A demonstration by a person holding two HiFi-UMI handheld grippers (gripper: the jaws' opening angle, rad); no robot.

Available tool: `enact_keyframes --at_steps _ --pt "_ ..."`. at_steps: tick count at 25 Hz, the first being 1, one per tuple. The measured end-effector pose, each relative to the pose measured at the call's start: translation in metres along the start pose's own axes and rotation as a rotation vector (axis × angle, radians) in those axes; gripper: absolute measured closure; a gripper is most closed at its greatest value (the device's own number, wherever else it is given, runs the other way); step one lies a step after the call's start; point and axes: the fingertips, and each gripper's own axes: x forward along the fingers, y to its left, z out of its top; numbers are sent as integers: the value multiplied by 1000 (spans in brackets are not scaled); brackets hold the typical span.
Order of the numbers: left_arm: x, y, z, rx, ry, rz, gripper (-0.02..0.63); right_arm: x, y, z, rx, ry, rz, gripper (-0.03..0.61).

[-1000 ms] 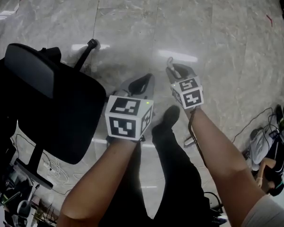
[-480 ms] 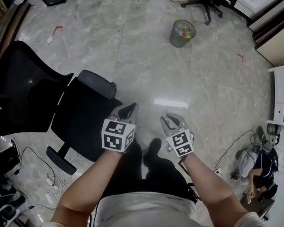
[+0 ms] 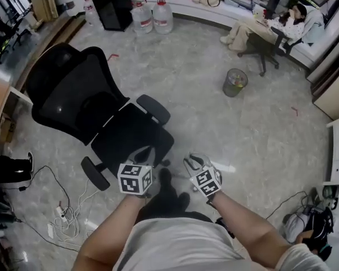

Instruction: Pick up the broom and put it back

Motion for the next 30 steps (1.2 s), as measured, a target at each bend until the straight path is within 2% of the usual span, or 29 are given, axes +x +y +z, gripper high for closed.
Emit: enact_keyframes --at_steps 6,13,21,26,30 --pt "-102 27 -14 -63 -58 102 606 22 63 40 -37 4 58 492" --pt "-172 79 -41 -135 -107 175 606 58 137 87 -58 20 122 492" --pt "-205 141 -65 -172 -98 172 606 128 195 131 -125 78 187 488" --pt "-219 159 -59 -148 -99 165 606 140 196 141 -93 62 158 482" --pt "-217 163 -59 -144 -98 161 606 138 197 141 -76 50 155 452"
